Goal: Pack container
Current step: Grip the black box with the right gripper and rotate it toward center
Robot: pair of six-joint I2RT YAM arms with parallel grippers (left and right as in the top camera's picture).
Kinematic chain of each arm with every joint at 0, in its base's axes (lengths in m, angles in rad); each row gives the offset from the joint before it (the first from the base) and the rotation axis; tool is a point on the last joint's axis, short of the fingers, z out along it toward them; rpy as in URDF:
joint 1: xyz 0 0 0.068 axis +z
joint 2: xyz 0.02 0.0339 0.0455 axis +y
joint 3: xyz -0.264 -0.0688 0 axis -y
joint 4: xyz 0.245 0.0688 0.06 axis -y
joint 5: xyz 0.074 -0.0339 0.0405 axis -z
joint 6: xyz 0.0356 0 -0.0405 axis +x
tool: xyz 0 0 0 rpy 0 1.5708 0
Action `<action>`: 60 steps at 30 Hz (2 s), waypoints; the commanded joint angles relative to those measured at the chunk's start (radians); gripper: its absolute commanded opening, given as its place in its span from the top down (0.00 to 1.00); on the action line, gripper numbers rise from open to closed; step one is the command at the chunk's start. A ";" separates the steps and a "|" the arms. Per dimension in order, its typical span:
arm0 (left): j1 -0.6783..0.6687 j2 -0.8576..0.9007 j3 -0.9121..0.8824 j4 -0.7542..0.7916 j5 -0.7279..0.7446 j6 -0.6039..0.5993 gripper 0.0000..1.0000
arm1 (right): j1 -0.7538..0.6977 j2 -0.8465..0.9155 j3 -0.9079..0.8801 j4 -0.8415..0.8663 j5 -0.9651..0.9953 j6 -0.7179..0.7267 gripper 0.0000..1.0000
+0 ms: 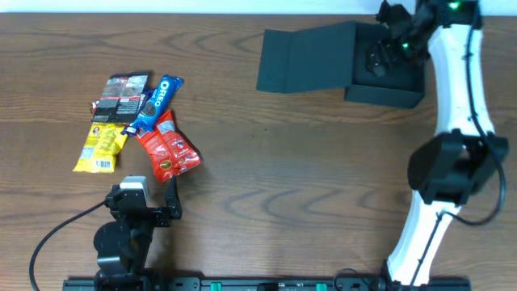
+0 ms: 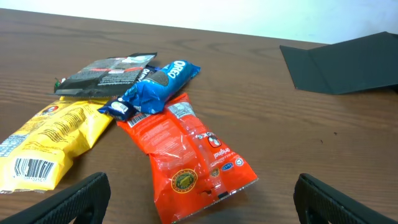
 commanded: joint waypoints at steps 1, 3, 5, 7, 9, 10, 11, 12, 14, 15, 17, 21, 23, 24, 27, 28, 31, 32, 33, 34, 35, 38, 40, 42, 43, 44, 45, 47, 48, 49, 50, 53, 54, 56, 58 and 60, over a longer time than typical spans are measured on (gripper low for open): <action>-0.005 -0.005 -0.021 -0.009 0.004 0.018 0.05 | 0.006 0.007 -0.013 -0.028 0.010 -0.169 0.03; -0.005 -0.005 -0.021 -0.009 0.004 0.018 0.05 | 0.010 0.007 -0.052 -0.031 0.010 -0.192 0.07; -0.005 -0.005 -0.021 -0.009 0.004 0.018 0.04 | 0.022 0.007 -0.094 -0.028 0.014 -0.210 0.06; -0.005 -0.005 -0.021 -0.009 0.004 0.018 0.05 | 0.037 0.007 -0.159 0.007 0.056 -0.209 0.06; -0.005 -0.005 -0.021 -0.008 0.004 0.018 0.05 | 0.045 0.007 -0.214 0.049 0.107 -0.209 0.05; -0.005 -0.005 -0.021 -0.009 0.004 0.018 0.05 | 0.049 0.007 -0.259 0.088 0.133 -0.209 0.05; -0.005 -0.005 -0.021 -0.009 0.004 0.018 0.05 | 0.050 0.007 -0.277 0.105 0.133 -0.208 0.05; -0.005 -0.005 -0.021 -0.009 0.004 0.018 0.05 | 0.050 0.007 -0.294 0.124 0.133 -0.204 0.04; -0.005 -0.005 -0.021 -0.009 0.004 0.018 0.05 | 0.050 0.007 -0.325 0.159 0.142 -0.201 0.04; -0.005 -0.005 -0.021 -0.009 0.004 0.018 0.05 | 0.050 0.007 -0.344 0.181 0.154 -0.198 0.02; -0.005 -0.005 -0.021 -0.009 0.004 0.018 0.04 | 0.048 0.007 -0.377 0.217 0.172 -0.198 0.01; -0.005 -0.005 -0.021 -0.008 0.004 0.018 0.05 | 0.048 0.008 -0.439 0.277 0.179 -0.186 0.06; -0.005 -0.005 -0.021 -0.009 0.004 0.018 0.05 | 0.051 0.008 -0.454 0.283 0.178 -0.169 0.20; -0.005 -0.005 -0.021 -0.009 0.004 0.018 0.05 | 0.054 0.008 -0.455 0.280 0.178 -0.157 0.30; -0.005 -0.005 -0.021 -0.008 0.004 0.018 0.05 | 0.068 0.007 -0.455 0.268 0.173 -0.133 0.55; -0.005 -0.005 -0.021 -0.009 0.004 0.018 0.05 | 0.074 0.007 -0.455 0.263 0.170 -0.130 0.61; -0.005 -0.005 -0.021 -0.008 0.004 0.018 0.05 | 0.107 0.007 -0.455 0.245 0.127 -0.076 0.71; -0.005 -0.005 -0.021 -0.009 0.004 0.018 0.05 | 0.121 0.007 -0.455 0.236 0.106 -0.061 0.71; -0.005 -0.005 -0.021 -0.008 0.004 0.018 0.05 | 0.144 0.007 -0.455 0.222 0.074 -0.039 0.71; -0.005 -0.005 -0.021 -0.009 0.004 0.018 0.05 | 0.162 0.007 -0.455 0.218 0.058 -0.013 0.73; -0.005 -0.005 -0.021 -0.009 0.004 0.018 0.05 | 0.186 0.007 -0.455 0.216 0.043 0.025 0.73; -0.005 -0.005 -0.021 -0.009 0.004 0.018 0.05 | 0.260 0.007 -0.455 0.217 0.028 0.145 0.73; -0.005 -0.005 -0.021 -0.008 0.004 0.018 0.05 | 0.321 0.007 -0.455 0.219 0.028 0.266 0.72; -0.005 -0.005 -0.021 -0.009 0.004 0.018 0.05 | 0.374 0.007 -0.455 0.225 0.028 0.383 0.77; -0.005 -0.005 -0.021 -0.009 0.003 0.018 0.05 | 0.404 0.007 -0.455 0.232 0.028 0.447 0.83; -0.005 -0.005 -0.021 -0.009 0.004 0.018 0.05 | 0.427 0.007 -0.455 0.240 0.028 0.497 0.88; -0.005 -0.005 -0.021 -0.009 0.004 0.018 0.04 | 0.450 0.007 -0.455 0.251 0.028 0.545 0.88; -0.005 -0.005 -0.021 -0.009 0.004 0.018 0.05 | 0.497 0.007 -0.455 0.278 0.024 0.647 0.94; -0.005 -0.005 -0.021 -0.009 0.004 0.018 0.05 | 0.520 0.007 -0.455 0.293 0.020 0.695 0.94; -0.005 -0.005 -0.021 -0.008 0.004 0.018 0.04 | 0.545 0.007 -0.455 0.307 0.019 0.754 0.95; -0.005 -0.005 -0.021 -0.009 0.004 0.018 0.05 | 0.566 0.007 -0.455 0.318 0.019 0.801 0.99; -0.005 -0.005 -0.021 -0.009 0.004 0.018 0.05 | 0.639 0.007 -0.455 0.358 0.021 0.912 0.99; -0.005 -0.005 -0.021 -0.009 0.004 0.018 0.05 | 0.654 0.007 -0.455 0.370 0.025 0.927 0.99; -0.005 -0.005 -0.021 -0.009 0.004 0.018 0.05 | 0.681 0.007 -0.455 0.396 0.032 0.988 0.99; -0.005 -0.005 -0.021 -0.009 0.004 0.018 0.05 | 0.699 0.007 -0.455 0.423 0.032 1.058 0.99; -0.005 -0.005 -0.021 -0.008 0.004 0.018 0.05 | 0.706 0.007 -0.455 0.451 0.033 1.101 0.99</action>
